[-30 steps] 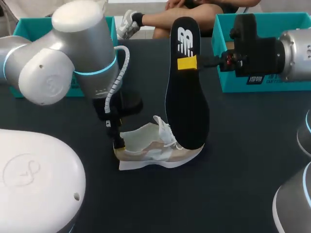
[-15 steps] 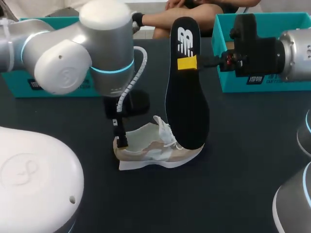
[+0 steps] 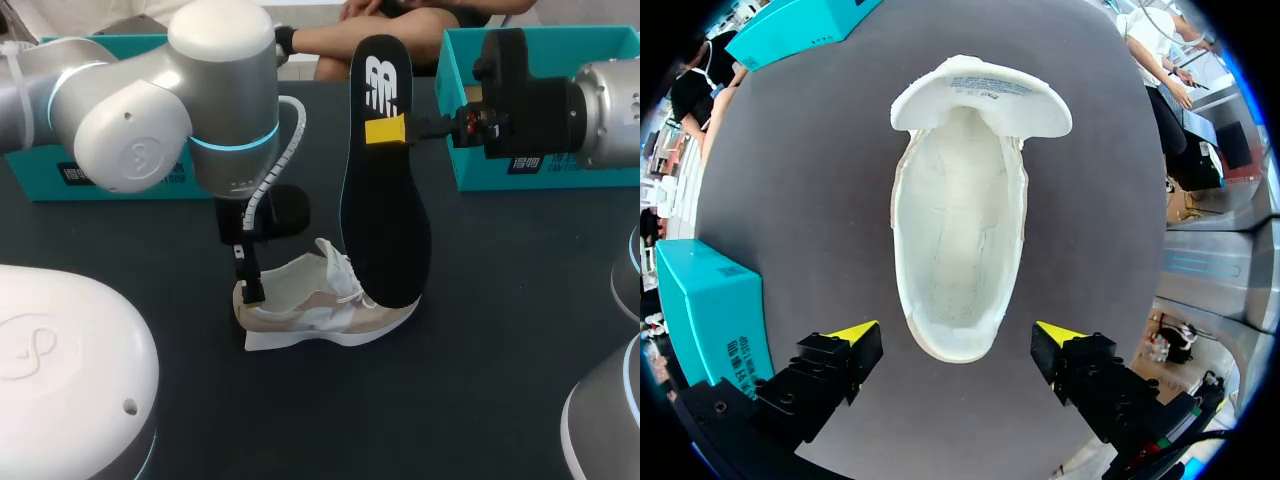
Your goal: Take the shoe out of the shoebox, open the shoe tongue, remove and reinsert the insole, then place the shoe into the shoebox
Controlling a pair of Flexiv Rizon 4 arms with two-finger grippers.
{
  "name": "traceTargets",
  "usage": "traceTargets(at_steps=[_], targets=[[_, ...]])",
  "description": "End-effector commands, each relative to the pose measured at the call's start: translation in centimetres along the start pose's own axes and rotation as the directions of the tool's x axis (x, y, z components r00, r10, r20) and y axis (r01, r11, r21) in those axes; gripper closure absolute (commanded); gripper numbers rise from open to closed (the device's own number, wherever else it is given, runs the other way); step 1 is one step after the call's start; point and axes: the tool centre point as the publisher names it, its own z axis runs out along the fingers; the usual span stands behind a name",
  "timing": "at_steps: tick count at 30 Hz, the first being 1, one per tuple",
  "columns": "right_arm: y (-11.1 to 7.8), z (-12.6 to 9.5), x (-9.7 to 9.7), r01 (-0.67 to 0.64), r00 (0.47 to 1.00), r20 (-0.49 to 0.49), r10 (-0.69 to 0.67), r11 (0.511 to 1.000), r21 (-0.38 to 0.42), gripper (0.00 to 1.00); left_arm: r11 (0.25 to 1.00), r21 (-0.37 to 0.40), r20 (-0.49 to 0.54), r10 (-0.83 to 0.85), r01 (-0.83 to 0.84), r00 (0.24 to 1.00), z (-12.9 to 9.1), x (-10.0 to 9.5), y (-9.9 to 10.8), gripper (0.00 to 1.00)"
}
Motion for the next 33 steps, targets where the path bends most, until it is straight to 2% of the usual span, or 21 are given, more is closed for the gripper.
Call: traceTargets(at_steps=[1,12,21,27,32,33], targets=[[-0.1,0.2,0.0,0.0,1.0,0.002,0.0,1.0,-0.002,1.0,1.0,0.001,0.001,0.0,0.0,1.0,0.0,0.0,0.1,0.0],[-0.1,0.2,0.0,0.0,1.0,0.002,0.0,1.0,-0.002,1.0,1.0,0.004,0.028,0.015,-0.015,0.999,-0.6,-0.9,-0.6,0.0],[-0.1,0.2,0.0,0.0,1.0,0.002,0.0,1.0,-0.002,1.0,0.998,0.036,0.031,0.046,-0.047,0.998,-0.4,-2.9,-2.5,0.0],[-0.1,0.2,0.0,0.0,1.0,0.002,0.0,1.0,-0.002,1.0,0.996,0.049,0.019,0.069,-0.07,0.997,0.5,-3.9,-4.0,0.0],[-0.1,0.2,0.0,0.0,1.0,0.002,0.0,1.0,-0.002,1.0,0.995,0.062,0.028,0.072,-0.074,0.997,1.1,-4.1,-5.2,0.05],[-0.1,0.2,0.0,0.0,1.0,0.002,0.0,1.0,-0.002,1.0,0.995,0.063,0.028,0.074,-0.076,0.997,1.4,-4.1,-5.6,0.11]])
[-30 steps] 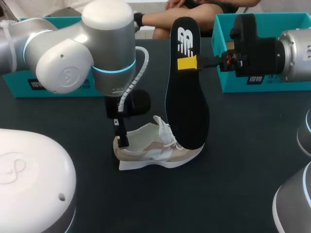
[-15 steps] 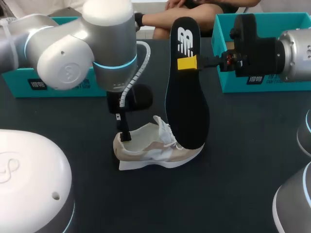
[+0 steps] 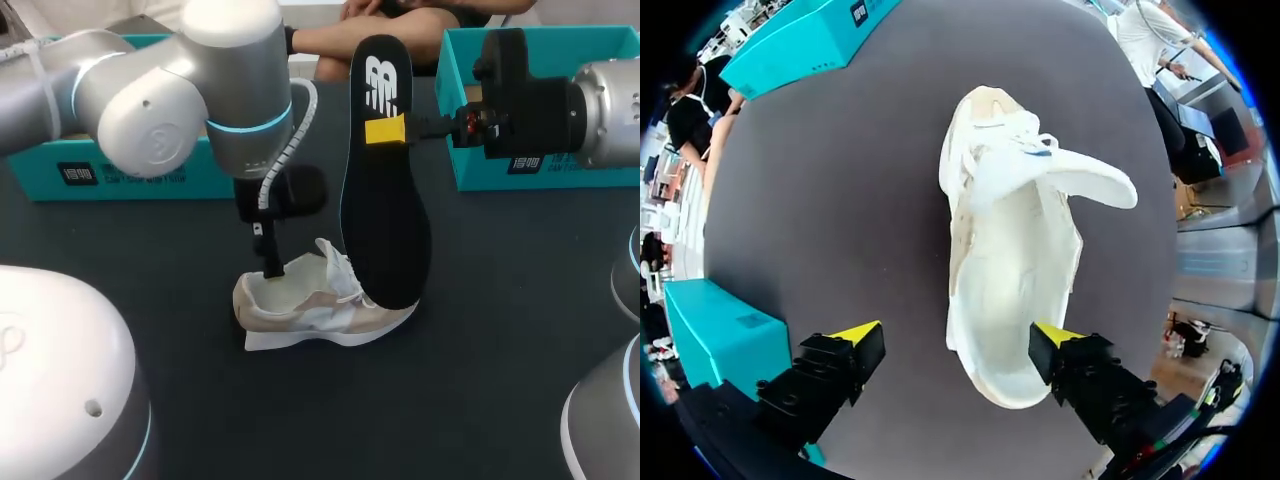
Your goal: Take the shoe out of the shoebox, open the shoe tongue, remove and reinsert the insole, then place the shoe into the shoebox
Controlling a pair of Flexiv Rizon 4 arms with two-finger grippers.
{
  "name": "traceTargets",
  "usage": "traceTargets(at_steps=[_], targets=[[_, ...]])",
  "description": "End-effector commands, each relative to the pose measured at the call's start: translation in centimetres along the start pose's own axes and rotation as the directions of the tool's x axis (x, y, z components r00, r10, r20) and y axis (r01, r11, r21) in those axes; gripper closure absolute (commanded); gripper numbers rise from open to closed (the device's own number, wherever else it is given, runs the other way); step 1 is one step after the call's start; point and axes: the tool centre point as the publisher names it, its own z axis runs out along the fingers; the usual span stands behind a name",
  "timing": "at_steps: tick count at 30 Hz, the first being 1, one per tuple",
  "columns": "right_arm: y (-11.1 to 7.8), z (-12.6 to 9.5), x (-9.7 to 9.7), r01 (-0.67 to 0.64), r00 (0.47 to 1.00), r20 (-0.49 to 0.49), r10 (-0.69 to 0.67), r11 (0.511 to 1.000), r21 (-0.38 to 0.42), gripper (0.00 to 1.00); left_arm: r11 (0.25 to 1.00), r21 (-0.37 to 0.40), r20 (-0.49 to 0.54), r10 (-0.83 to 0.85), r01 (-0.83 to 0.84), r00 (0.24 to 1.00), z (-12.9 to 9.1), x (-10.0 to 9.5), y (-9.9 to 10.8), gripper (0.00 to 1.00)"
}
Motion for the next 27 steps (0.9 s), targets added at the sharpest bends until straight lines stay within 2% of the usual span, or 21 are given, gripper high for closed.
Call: traceTargets(at_steps=[1,8,10,12,15,27], targets=[[-0.1,0.2,0.0,0.0,1.0,0.002,0.0,1.0,-0.002,1.0,1.0,-0.009,-0.003,0.003,-0.003,1.0,1.4,-0.3,-1.5,0.16],[-0.1,0.2,0.0,0.0,1.0,0.002,0.0,1.0,-0.002,1.0,1.0,-0.011,0.008,0.007,-0.007,1.0,2.6,0.0,-2.7,0.29],[-0.1,0.2,0.0,0.0,1.0,0.002,0.0,1.0,-0.002,1.0,1.0,-0.01,0.007,0.004,-0.004,1.0,3.0,0.0,-2.9,0.4],[-0.1,0.2,0.0,0.0,1.0,0.002,0.0,1.0,-0.002,1.0,1.0,-0.006,0.005,0.0,0.0,1.0,3.3,0.0,-3.1,0.42],[-0.1,0.2,0.0,0.0,1.0,0.002,0.0,1.0,-0.002,1.0,1.0,0.001,0.007,-0.003,0.003,1.0,3.7,0.0,-3.4,0.5],[-0.1,0.2,0.0,0.0,1.0,0.002,0.0,1.0,-0.002,1.0,1.0,0.015,0.002,0.005,-0.005,1.0,4.8,0.2,-4.5,0.55]])
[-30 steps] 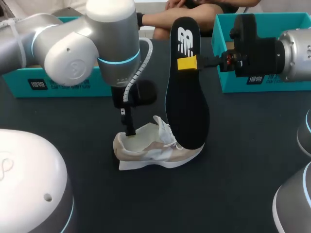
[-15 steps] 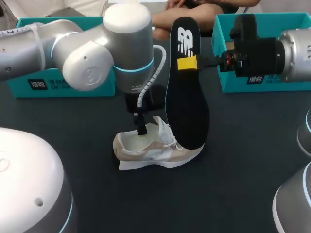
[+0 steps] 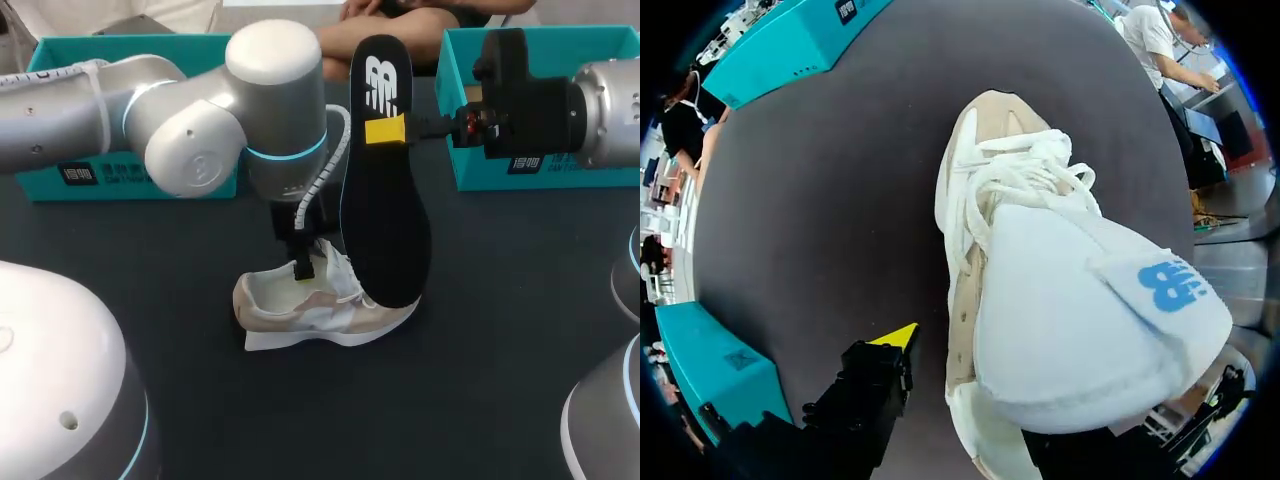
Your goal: Take the shoe out of the shoebox, open the shoe tongue, remove and reinsert the insole, then place the shoe into the shoebox
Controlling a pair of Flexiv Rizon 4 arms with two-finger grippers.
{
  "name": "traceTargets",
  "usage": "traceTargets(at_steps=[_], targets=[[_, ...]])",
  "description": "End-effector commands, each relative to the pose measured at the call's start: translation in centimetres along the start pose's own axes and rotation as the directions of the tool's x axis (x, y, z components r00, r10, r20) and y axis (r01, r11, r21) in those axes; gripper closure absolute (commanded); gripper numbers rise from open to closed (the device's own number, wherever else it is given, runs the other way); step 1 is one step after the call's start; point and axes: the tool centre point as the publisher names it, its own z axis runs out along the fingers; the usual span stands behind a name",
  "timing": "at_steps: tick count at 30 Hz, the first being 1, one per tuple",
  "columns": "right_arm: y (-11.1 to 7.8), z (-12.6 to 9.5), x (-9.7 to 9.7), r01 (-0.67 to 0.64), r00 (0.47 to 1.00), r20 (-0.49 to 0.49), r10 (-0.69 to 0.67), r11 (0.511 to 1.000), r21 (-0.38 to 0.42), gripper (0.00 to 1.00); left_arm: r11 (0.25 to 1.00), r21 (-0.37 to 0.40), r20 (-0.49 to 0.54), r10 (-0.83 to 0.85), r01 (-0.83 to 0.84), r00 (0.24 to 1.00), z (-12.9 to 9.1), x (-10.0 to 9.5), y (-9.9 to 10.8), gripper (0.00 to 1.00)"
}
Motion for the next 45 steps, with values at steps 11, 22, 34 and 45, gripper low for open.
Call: traceTargets(at_steps=[11,22,34,45], targets=[[-0.1,0.2,0.0,0.0,1.0,0.002,0.0,1.0,-0.002,1.0,1.0,-0.002,-0.032,0.0,0.0,1.0,1.9,0.4,-0.7,0.61],[-0.1,0.2,0.0,0.0,1.0,0.002,0.0,1.0,-0.002,1.0,1.0,-0.014,-0.064,0.015,-0.016,0.998,1.9,0.3,-0.4,1.0],[-0.1,0.2,0.0,0.0,1.0,0.002,0.0,1.0,-0.002,1.0,0.978,0.063,-0.257,0.208,-0.198,0.944,0.6,0.7,0.1,1.0],[-0.1,0.2,0.0,0.0,1.0,0.002,0.0,1.0,-0.002,1.0,0.878,0.115,-0.366,0.473,-0.465,0.802,-1.6,1.1,0.8,1.0]])
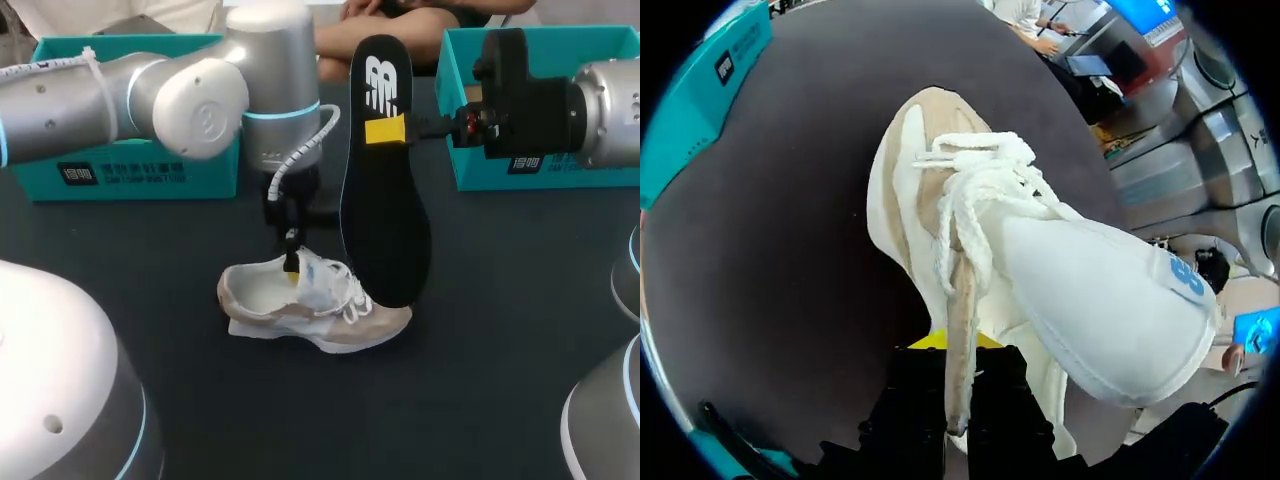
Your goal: Take the shoe out of the shoebox, open the shoe tongue, remove and reinsert the insole, then place the shoe into the shoebox
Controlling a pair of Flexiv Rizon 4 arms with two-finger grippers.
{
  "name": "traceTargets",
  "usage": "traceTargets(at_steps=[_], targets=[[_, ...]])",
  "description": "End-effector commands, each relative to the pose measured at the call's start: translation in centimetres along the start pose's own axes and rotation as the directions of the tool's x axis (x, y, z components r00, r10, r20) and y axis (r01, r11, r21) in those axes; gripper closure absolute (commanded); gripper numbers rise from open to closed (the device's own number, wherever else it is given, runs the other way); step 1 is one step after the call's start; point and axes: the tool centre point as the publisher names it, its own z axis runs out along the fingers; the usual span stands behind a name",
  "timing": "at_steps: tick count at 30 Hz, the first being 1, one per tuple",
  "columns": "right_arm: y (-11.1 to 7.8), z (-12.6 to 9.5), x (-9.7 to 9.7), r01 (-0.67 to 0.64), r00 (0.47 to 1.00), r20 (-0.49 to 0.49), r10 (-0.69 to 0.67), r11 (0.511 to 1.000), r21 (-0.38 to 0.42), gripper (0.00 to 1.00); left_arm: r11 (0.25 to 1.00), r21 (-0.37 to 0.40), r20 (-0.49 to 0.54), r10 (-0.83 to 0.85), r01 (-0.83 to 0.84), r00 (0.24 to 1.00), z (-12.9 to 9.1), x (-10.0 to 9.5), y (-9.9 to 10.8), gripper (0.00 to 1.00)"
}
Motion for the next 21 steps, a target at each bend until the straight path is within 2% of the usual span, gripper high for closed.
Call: traceTargets(at_steps=[1,7,11,14,15,17,21], targets=[[-0.1,0.2,0.0,0.0,1.0,0.002,0.0,1.0,-0.002,1.0,0.997,-0.015,-0.078,0.071,-0.073,0.994,-1.2,-0.4,0.2,1.0],[-0.1,0.2,0.0,0.0,1.0,0.002,0.0,1.0,-0.002,1.0,0.935,-0.149,-0.21,0.288,-0.321,0.934,-2.2,0.4,0.3,1.0],[-0.1,0.2,0.0,0.0,1.0,0.002,0.0,1.0,-0.002,1.0,0.885,-0.165,-0.253,0.389,-0.436,0.886,-3.4,0.2,0.7,1.0],[-0.1,0.2,0.0,0.0,1.0,0.002,0.0,1.0,-0.002,1.0,0.839,-0.181,-0.255,0.464,-0.514,0.848,-4.4,-0.2,1.0,1.0],[-0.1,0.2,0.0,0.0,1.0,0.002,0.0,1.0,-0.002,1.0,0.815,-0.201,-0.228,0.5,-0.543,0.835,-4.6,-0.4,1.1,1.0],[-0.1,0.2,0.0,0.0,1.0,0.002,0.0,1.0,-0.002,1.0,0.773,-0.169,-0.236,0.571,-0.612,0.786,-5.3,-0.6,1.3,1.0],[-0.1,0.2,0.0,0.0,1.0,0.002,0.0,1.0,-0.002,1.0,0.728,-0.185,-0.218,0.624,-0.66,0.75,-6.1,-1.6,1.2,1.0]])
